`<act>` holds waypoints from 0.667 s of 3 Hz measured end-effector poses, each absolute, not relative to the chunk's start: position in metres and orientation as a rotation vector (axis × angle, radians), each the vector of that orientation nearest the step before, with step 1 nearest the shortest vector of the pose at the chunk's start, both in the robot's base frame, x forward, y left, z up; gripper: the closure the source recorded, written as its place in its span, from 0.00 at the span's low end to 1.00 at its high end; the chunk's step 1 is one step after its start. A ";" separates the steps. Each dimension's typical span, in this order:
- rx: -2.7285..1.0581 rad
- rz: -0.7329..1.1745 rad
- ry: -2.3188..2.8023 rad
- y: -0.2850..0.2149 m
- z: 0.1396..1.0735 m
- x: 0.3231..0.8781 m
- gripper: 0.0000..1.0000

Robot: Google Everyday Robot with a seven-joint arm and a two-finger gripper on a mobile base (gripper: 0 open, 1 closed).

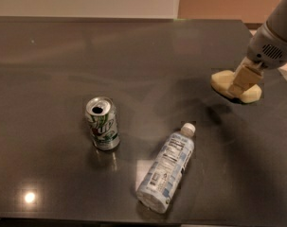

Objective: Pick sponge

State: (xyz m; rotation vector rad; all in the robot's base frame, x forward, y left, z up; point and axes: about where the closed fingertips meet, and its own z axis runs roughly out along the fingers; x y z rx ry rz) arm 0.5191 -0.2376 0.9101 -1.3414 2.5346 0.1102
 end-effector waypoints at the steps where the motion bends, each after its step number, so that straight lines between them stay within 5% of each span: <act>1: -1.397 0.149 2.469 -0.227 0.932 0.518 1.00; 2: -1.400 0.150 2.462 -0.227 0.934 0.518 1.00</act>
Offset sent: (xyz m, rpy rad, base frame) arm -0.0009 0.0092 0.0193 0.0288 -0.0159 0.0515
